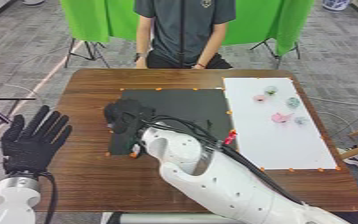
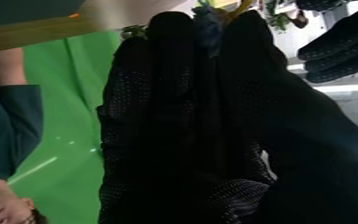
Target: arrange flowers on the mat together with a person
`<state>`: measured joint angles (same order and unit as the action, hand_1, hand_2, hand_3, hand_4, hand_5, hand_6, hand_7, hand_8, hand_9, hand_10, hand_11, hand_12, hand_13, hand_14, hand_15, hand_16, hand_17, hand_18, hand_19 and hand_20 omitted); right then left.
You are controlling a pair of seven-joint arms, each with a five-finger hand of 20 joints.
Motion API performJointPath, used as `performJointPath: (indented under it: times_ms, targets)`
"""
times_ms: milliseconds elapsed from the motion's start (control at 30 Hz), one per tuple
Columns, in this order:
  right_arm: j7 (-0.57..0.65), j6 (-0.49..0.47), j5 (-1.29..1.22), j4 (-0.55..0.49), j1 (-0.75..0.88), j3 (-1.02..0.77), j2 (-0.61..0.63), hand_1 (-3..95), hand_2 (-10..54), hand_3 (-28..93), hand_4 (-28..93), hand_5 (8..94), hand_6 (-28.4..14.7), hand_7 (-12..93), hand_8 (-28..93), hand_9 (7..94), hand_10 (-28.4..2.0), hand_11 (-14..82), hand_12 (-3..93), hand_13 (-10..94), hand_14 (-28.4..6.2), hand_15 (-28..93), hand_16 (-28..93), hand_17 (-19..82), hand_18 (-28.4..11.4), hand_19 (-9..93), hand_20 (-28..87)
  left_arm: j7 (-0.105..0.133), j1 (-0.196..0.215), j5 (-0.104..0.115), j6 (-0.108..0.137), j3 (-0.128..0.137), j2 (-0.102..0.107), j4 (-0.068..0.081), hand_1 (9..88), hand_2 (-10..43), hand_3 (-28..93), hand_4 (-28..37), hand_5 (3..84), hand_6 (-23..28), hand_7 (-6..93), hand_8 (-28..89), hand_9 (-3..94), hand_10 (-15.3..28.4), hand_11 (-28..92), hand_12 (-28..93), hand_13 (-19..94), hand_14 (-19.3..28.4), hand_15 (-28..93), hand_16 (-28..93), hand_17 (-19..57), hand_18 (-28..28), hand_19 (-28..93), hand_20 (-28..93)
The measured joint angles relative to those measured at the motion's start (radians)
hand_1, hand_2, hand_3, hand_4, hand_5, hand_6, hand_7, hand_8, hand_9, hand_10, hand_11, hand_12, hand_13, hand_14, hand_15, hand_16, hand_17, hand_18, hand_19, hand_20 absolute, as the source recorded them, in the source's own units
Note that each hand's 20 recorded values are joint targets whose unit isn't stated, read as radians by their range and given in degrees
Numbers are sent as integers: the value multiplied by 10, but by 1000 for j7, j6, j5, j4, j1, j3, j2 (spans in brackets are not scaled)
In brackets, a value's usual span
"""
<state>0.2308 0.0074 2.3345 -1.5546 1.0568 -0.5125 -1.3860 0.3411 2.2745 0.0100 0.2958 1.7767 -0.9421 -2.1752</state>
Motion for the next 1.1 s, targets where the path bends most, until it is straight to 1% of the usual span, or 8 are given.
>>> performJointPath:
  times_ms: [167, 400, 600, 700, 733, 767, 1000, 1100]
  targets:
    - [32, -27, 19, -11, 1, 8, -9, 605, -95, 615, -283, 558, -6, 379, -61, 630, -104, 248, 333, 653, -11, 385, 387, 469, -97, 751, 265, 2, 0, 0, -1, -8, 2, 0, 243, 144, 727, -283, 430, 81, 120, -104, 383, 158, 207, 82, 298, 156, 295, -62, -56, 141, 322, 123]
    - [39, -43, 110, 33, 6, 8, -38, 602, -95, 619, -283, 562, -11, 374, -69, 628, -110, 257, 325, 647, -19, 389, 380, 468, -100, 755, 256, 4, -15, 0, -4, -27, 6, 1, 245, 143, 727, -283, 429, 81, 121, -104, 382, 159, 206, 82, 298, 157, 294, -63, -55, 140, 322, 122]
    - [99, -44, 107, 44, 6, 23, -38, 595, -95, 624, -283, 567, -18, 360, -79, 621, -120, 270, 310, 637, -31, 396, 372, 467, -106, 762, 246, 2, -28, 0, -10, -29, 7, 3, 245, 142, 727, -283, 430, 81, 121, -103, 382, 158, 206, 82, 298, 156, 294, -63, -56, 141, 323, 122]
    - [116, -52, 109, 45, 6, 28, -37, 584, -95, 639, -283, 560, -22, 350, -159, 605, -128, 293, 284, 624, -36, 409, 359, 459, -112, 771, 230, 2, -29, 0, -13, -28, 7, 4, 245, 142, 728, -283, 430, 81, 121, -104, 382, 159, 206, 82, 298, 155, 295, -63, -56, 141, 323, 122]
    - [123, -57, 109, 45, 6, 31, -36, 574, -95, 651, -283, 553, -26, 324, -159, 592, -134, 300, 253, 613, -40, 417, 345, 453, -113, 772, 218, 1, -29, 0, -15, -28, 7, 5, 246, 142, 727, -283, 430, 81, 121, -104, 382, 159, 206, 82, 298, 155, 295, -63, -56, 141, 324, 122]
    - [130, -63, 108, 45, 6, 32, -36, 561, -95, 671, -283, 543, -30, 304, -158, 579, -138, 288, 227, 602, -49, 420, 330, 444, -117, 773, 208, 1, -29, 0, -16, -28, 7, 5, 246, 142, 726, -283, 430, 81, 121, -104, 382, 159, 206, 82, 298, 155, 295, -63, -56, 140, 323, 122]
    - [176, -111, 50, 35, 11, 32, -31, 513, -95, 742, -283, 502, -45, 247, -148, 527, -149, 204, 175, 567, -84, 462, 266, 402, -146, 796, 218, -1, -32, 0, -25, -28, 7, 9, 257, 148, 751, -283, 430, 81, 122, -104, 382, 158, 206, 83, 297, 158, 299, -62, -56, 140, 323, 121]
    - [179, -111, 46, 35, 15, 29, -29, 510, -95, 746, -283, 497, -48, 239, -147, 518, -152, 194, 170, 565, -87, 468, 253, 400, -149, 797, 222, -2, -32, 0, -26, -28, 5, 10, 258, 147, 753, -283, 429, 80, 123, -104, 382, 159, 205, 83, 296, 158, 301, -61, -56, 141, 323, 121]
